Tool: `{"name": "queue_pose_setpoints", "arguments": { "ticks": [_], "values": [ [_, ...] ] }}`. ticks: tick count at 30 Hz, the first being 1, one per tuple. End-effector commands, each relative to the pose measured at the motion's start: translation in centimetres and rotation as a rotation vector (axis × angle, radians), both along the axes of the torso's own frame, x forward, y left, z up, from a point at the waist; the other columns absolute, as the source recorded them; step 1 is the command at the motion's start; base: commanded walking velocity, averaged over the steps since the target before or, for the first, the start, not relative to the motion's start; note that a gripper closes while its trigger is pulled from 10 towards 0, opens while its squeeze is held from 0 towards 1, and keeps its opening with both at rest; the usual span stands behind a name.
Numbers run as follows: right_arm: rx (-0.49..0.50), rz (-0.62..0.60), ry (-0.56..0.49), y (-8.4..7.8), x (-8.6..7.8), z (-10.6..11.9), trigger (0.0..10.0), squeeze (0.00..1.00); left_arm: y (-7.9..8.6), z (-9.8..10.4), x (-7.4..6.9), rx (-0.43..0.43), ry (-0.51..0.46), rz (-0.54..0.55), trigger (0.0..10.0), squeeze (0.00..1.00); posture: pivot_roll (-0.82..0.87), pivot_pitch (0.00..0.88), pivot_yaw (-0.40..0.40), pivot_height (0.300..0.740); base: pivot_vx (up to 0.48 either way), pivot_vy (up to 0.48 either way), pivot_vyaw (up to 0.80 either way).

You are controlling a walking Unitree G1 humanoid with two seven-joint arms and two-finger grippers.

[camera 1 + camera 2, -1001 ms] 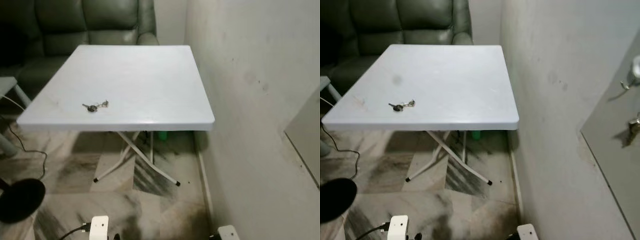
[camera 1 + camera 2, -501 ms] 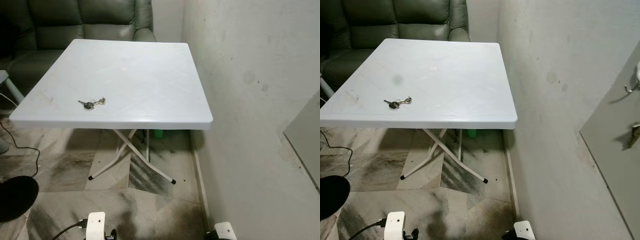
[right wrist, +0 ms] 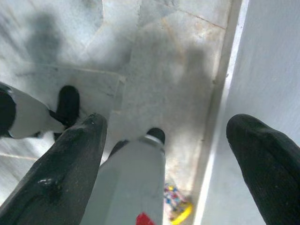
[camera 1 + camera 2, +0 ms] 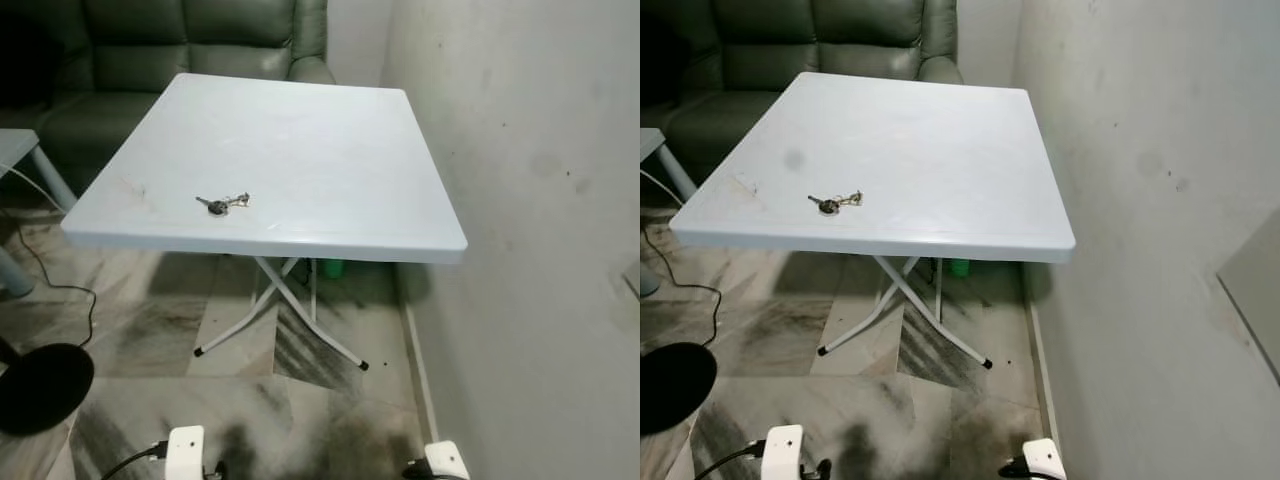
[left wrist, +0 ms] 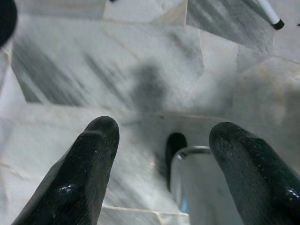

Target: Hang keys on a hook

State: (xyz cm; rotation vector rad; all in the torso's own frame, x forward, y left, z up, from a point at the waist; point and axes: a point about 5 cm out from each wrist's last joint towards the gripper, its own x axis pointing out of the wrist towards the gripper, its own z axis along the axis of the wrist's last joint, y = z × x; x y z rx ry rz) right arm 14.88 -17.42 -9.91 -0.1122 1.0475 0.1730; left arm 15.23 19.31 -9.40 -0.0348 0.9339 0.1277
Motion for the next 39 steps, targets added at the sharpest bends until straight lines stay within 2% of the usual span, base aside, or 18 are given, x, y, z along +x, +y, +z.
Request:
{"name": "queue_pose_setpoints", "arguments": {
  "ticks": [1, 39],
  "values": [
    [-0.016, -0.02, 0.017, -0.77, -0.53, -0.14, 10.0, 0.0, -0.48, -0.1, -0.07, -0.014, 0.005, 0.002, 10.0, 0.0, -0.05, 0.0, -0.024, 0.74, 0.0, 0.442, 0.0],
    [0.004, -0.048, 0.014, -1.0, -0.47, -0.08, 10.0, 0.0, -0.36, -0.26, -0.5, -0.023, 0.015, 0.035, 10.0, 0.0, -0.05, 0.0, -0.033, 0.74, 0.0, 0.46, 0.0]
  ]
}}
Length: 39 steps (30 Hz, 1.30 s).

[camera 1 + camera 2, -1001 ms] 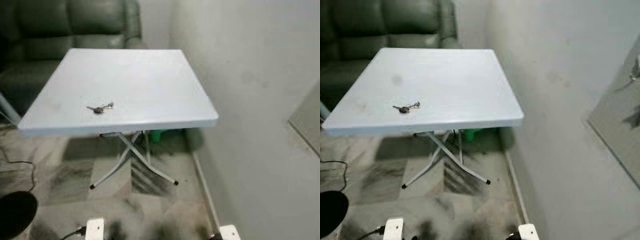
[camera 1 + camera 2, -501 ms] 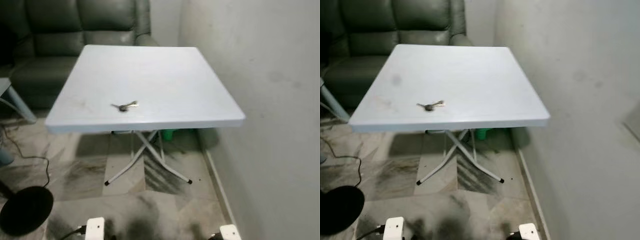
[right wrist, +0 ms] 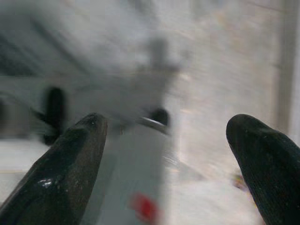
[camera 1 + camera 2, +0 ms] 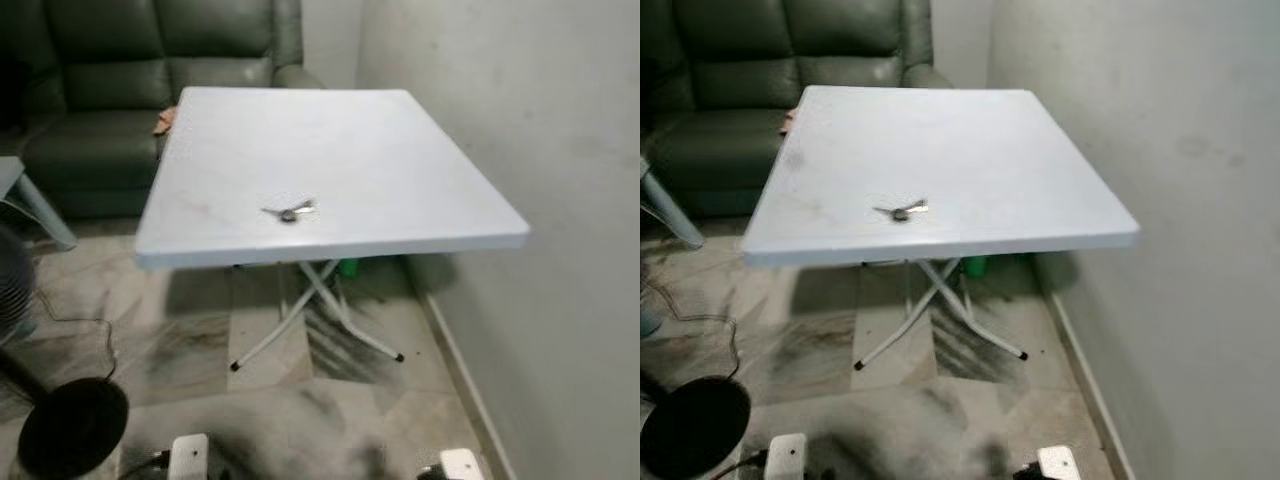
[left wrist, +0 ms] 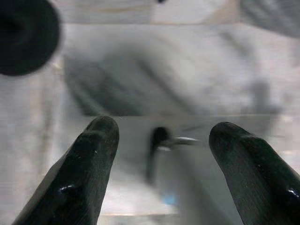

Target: Hang keys on a hook

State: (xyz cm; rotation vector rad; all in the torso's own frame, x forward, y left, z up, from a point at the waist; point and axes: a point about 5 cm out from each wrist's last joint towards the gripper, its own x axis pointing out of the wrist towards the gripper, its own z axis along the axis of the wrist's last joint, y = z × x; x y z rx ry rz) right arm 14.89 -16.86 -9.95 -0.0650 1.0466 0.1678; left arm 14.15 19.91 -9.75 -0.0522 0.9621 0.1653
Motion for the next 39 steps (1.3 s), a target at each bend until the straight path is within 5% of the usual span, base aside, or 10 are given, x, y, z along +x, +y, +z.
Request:
{"name": "queue_pose_setpoints", "arguments": {
  "ticks": [1, 11, 29, 35, 36, 39],
  "values": [
    [-0.033, -0.021, 0.014, -1.6, -0.5, 0.0, 10.0, 0.0, -1.0, 0.1, 0.6, -0.023, -0.014, -0.005, 10.0, 0.0, -0.05, 0.0, -0.033, 0.74, 0.0, 0.48, 0.0],
    [-0.038, 0.001, 0.016, -1.5, -0.3, 0.0, 10.0, 0.0, -1.0, 0.1, 0.7, -0.019, -0.012, -0.009, 10.0, 0.0, -0.05, 0.0, -0.037, 0.74, 0.0, 0.436, 0.0],
    [-0.031, 0.046, 0.003, -1.3, -0.3, 0.0, 10.0, 0.0, -1.1, 0.4, 1.2, 0.001, -0.048, -0.054, 10.0, 0.0, -0.04, 0.0, -0.037, 0.74, 0.0, 0.0, 0.56],
    [0.025, 0.057, -0.172, -1.2, 3.7, 2.0, 10.0, 0.0, -0.9, 1.7, 3.3, 0.008, -0.19, -0.095, 10.0, 0.0, -0.05, 0.0, -0.03, 0.74, 0.0, 0.0, 0.0],
    [0.039, 0.057, -0.197, -1.2, 4.1, 2.3, 10.0, 1.0, -0.8, 1.9, 3.5, 0.008, -0.206, -0.099, 10.0, 0.0, -0.05, 0.0, -0.029, 0.74, 0.0, 0.0, 0.0],
    [0.067, 0.067, -0.29, -1.3, 5.7, 3.4, 10.0, 1.0, -0.7, 2.7, 4.6, 0.02, -0.293, -0.115, 10.0, 0.0, -0.05, 0.0, -0.032, 0.74, 0.0, 0.0, 0.0]
  ]
}}
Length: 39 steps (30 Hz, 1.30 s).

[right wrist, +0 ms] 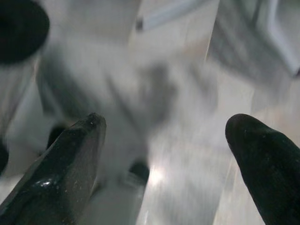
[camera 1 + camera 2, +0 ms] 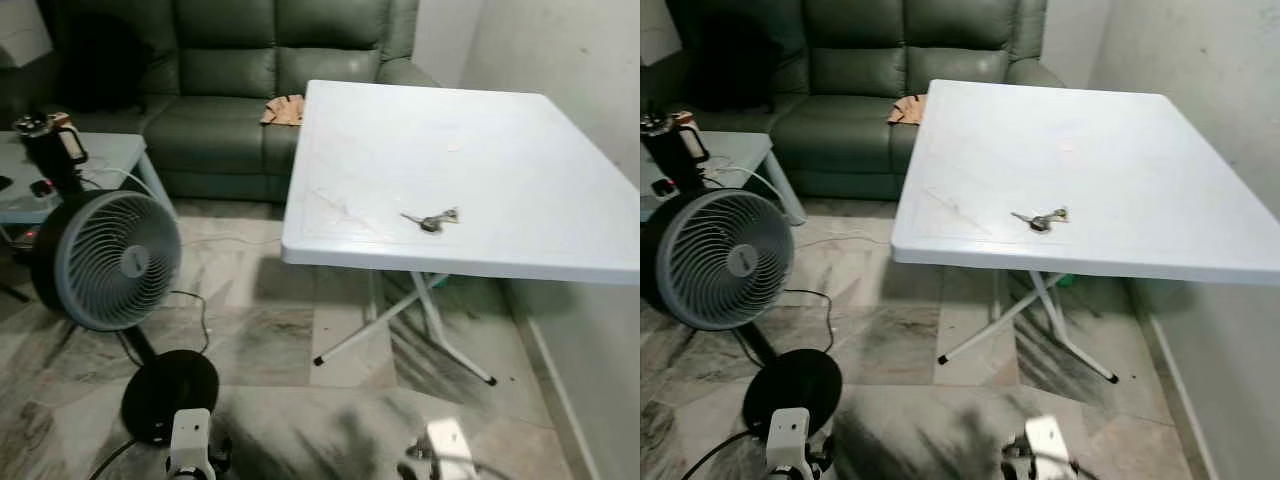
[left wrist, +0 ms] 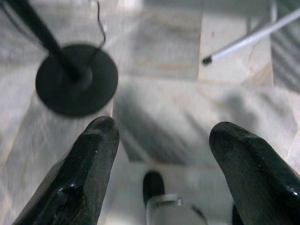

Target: Hang keys on a hook

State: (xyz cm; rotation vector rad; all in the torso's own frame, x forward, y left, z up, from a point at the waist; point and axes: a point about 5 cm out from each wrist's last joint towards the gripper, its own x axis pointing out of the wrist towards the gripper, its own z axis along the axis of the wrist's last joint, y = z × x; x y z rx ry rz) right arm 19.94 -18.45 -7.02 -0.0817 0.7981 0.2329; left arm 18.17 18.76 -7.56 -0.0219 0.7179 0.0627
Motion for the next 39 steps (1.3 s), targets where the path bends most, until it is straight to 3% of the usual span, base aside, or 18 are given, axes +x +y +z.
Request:
{"name": "queue_pose_setpoints", "arguments": {
  "ticks": [1, 3, 7, 14, 18, 20, 24, 27, 28, 29, 32, 39],
  "values": [
    [0.028, 0.012, -0.069, 0.3, 1.1, 0.8, 10.0, 1.0, 0.4, 0.8, 0.9, 0.017, -0.076, -0.013, 10.0, 0.0, -0.05, 0.0, -0.034, 0.74, 0.0, 0.0, 0.0],
    [0.03, 0.027, -0.131, 0.5, 2.1, 1.6, 10.0, 1.0, 0.4, 1.4, 1.6, 0.023, -0.133, -0.011, 10.0, 0.0, -0.05, 0.0, -0.037, 0.74, 0.0, 0.0, 0.0],
    [0.096, 0.091, -0.315, 1.7, 4.1, 3.7, 10.0, 1.0, 0.3, 3.9, 3.6, 0.023, -0.351, 0.012, 10.0, 0.0, -0.04, 0.0, -0.042, 0.74, 0.0, 0.0, 0.0],
    [0.193, 0.106, -0.509, 2.9, 5.5, 6.3, 10.0, 1.0, 0.2, 8.0, 4.6, 0.008, -0.606, 0.008, 10.0, 0.0, -0.04, 0.0, -0.042, 0.74, 0.0, 0.0, 0.0],
    [0.215, 0.095, -0.554, 3.1, 5.9, 7.0, 10.0, 1.0, 0.2, 8.8, 4.8, -0.002, -0.642, 0.005, 10.0, 0.0, -0.04, 0.0, -0.042, 0.74, 0.0, 0.0, 0.0],
    [0.249, 0.1, -0.648, 3.7, 6.9, 8.8, 10.0, 1.0, 0.1, 10.7, 5.2, 0.04, -0.711, -0.021, 10.0, 0.0, -0.04, 0.0, -0.043, 0.74, 0.0, 0.0, 0.0],
    [0.259, 0.102, -0.662, 3.7, 6.9, 9.1, 10.0, 1.0, 0.1, 11.3, 5.0, 0.041, -0.714, -0.024, 10.0, 0.0, -0.03, 0.0, -0.045, 0.74, 0.0, 0.0, 0.0],
    [0.283, 0.164, -0.818, 5.1, 8.2, 13.3, 10.0, 1.0, -0.5, 15.4, 5.8, -0.001, -0.837, -0.032, 10.0, 0.0, -0.03, 0.0, -0.047, 0.74, 0.0, 0.0, 0.0],
    [0.294, 0.165, -0.853, 5.4, 8.3, 14.4, 10.0, 0.9, -0.7, 16.1, 5.8, -0.009, -0.855, -0.024, 10.0, 0.0, -0.03, 0.0, -0.045, 0.74, 0.0, 0.0, 0.0],
    [0.293, 0.16, -0.867, 5.5, 8.3, 14.8, 10.0, 0.0, -0.8, 16.3, 5.8, -0.016, -0.861, -0.009, 10.0, 0.0, -0.03, 0.0, -0.046, 0.74, 0.0, 0.0, 0.0],
    [0.328, 0.121, -0.892, 5.6, 8.2, 16.2, 10.0, 0.0, -1.1, 17.1, 5.4, -0.075, -0.875, 0.04, 10.0, 0.0, -0.04, 0.0, -0.043, 0.74, 0.0, 0.0, 0.0],
    [0.301, 0.081, -0.882, 4.9, 7.5, 16.7, 10.0, 0.0, -1.1, 17.8, 4.9, -0.089, -0.833, 0.044, 10.0, 0.0, -0.04, 0.0, -0.038, 0.74, 0.0, 0.0, 0.0]
  ]
}}
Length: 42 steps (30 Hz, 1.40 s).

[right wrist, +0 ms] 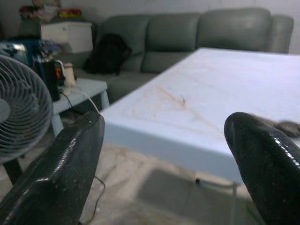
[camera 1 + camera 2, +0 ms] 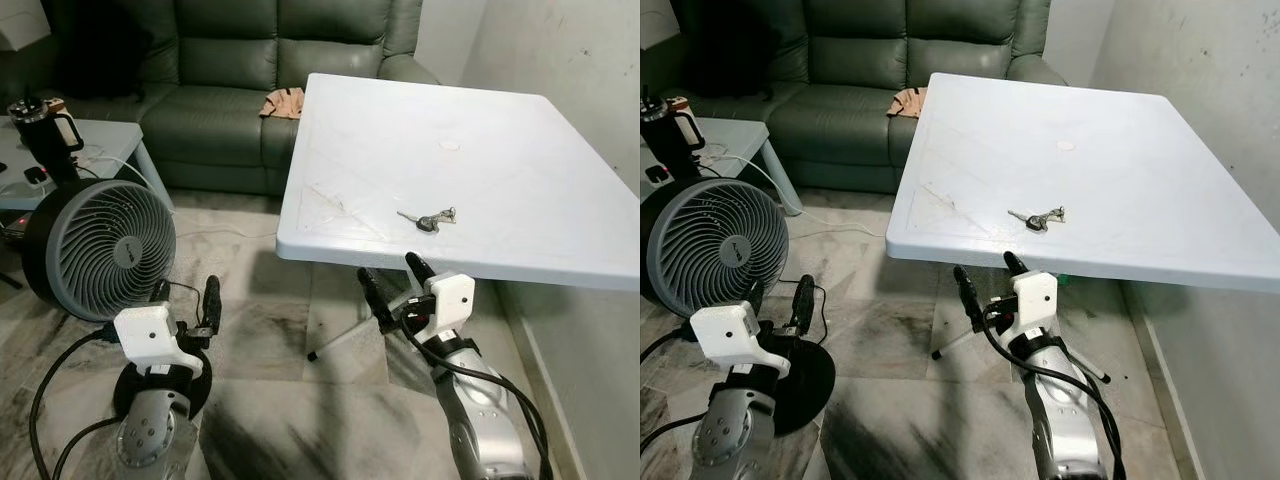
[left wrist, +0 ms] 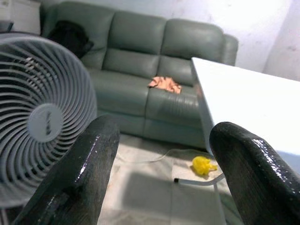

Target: Hang keys on a hook

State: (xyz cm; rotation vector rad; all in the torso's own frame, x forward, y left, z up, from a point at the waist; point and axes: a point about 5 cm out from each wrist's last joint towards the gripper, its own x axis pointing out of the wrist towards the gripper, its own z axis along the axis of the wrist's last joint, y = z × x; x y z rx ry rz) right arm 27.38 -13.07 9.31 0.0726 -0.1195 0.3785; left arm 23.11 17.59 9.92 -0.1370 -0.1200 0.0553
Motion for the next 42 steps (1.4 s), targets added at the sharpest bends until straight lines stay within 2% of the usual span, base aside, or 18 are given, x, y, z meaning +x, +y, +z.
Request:
{"name": "queue_pose_setpoints", "arguments": {
  "ticks": [1, 18, 42],
  "values": [
    [-0.009, -0.029, 0.0, -0.6, 0.1, 0.3, 10.0, 0.0, 0.1, 0.3, 0.0, -0.007, 0.015, 0.002, 10.0, 0.0, -0.04, 0.0, -0.038, 0.74, 0.0, 0.0, 0.0],
    [-0.018, -0.04, 0.013, -0.3, 0.8, 1.4, 10.0, 0.0, -0.3, 0.5, -0.2, 0.013, 0.066, -0.029, 10.0, 0.0, -0.03, 0.0, -0.043, 0.74, 0.05, 0.0, 0.0],
    [-0.037, -0.002, 0.022, 0.1, 0.8, 1.4, 10.0, 0.0, -0.9, 0.8, -0.1, 0.009, 0.073, -0.066, 10.0, 0.0, -0.02, 0.0, -0.052, 0.74, 0.299, 0.0, 0.0]
  ]
}}
